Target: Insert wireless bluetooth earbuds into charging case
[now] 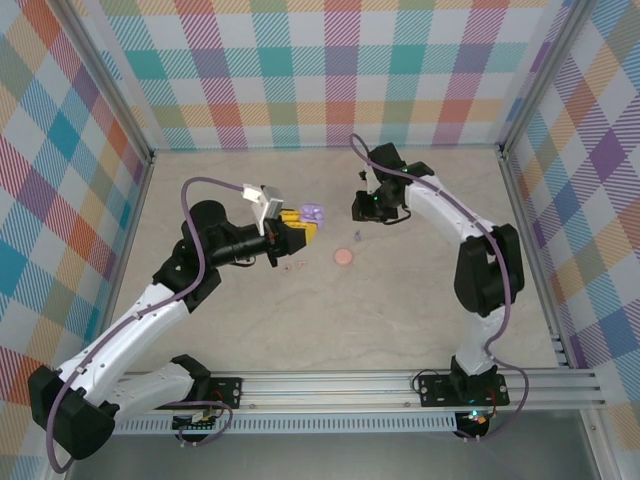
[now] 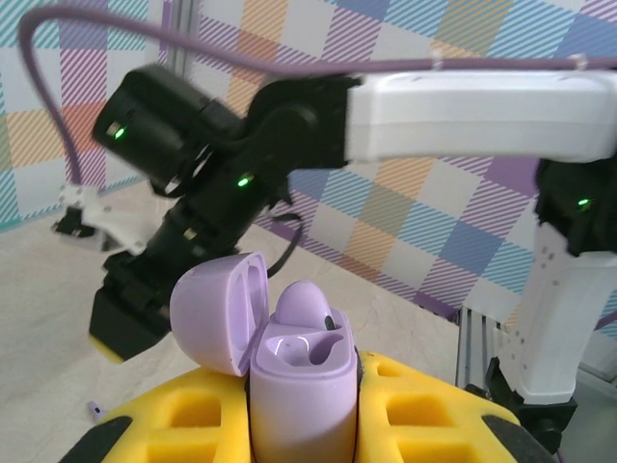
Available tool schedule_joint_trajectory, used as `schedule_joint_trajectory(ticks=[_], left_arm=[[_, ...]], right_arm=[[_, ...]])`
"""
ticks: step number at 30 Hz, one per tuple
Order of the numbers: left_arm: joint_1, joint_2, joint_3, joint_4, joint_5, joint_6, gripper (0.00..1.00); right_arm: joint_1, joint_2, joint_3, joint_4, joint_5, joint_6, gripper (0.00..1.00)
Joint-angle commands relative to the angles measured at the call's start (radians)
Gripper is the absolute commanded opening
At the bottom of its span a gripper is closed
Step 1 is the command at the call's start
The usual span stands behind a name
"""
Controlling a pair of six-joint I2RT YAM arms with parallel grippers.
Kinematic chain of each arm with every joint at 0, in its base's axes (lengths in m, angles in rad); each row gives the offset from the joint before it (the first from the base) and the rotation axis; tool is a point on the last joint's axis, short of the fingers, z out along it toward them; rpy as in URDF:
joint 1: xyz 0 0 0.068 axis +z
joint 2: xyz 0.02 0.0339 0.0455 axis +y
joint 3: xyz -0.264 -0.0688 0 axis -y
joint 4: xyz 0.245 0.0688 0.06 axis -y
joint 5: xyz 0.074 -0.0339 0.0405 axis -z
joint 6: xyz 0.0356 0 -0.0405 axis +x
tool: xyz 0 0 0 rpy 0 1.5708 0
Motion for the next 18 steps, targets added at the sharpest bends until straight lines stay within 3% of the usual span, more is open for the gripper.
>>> schedule_joint_trajectory(ticks=[1,8,18], left_arm=[[-0.015,-0.033,-0.028,0.027,-0.006,-0.036,0.10],[-0.015,-0.040,-0.048,0.040,-0.011,-0.053,0.10],[-0.015,-0.044,-0.061,0.048,-0.013,-0.052,0.10]], right_arm=[[-0.005,0.067,0.082,-0.021,-0.014,-0.022,0.22],[-0.006,0.242,0.219,-0.069,0.015,-0.037,0.19],[-0.006,0.377,0.314,-0.125,0.020,-0.057,0.18]])
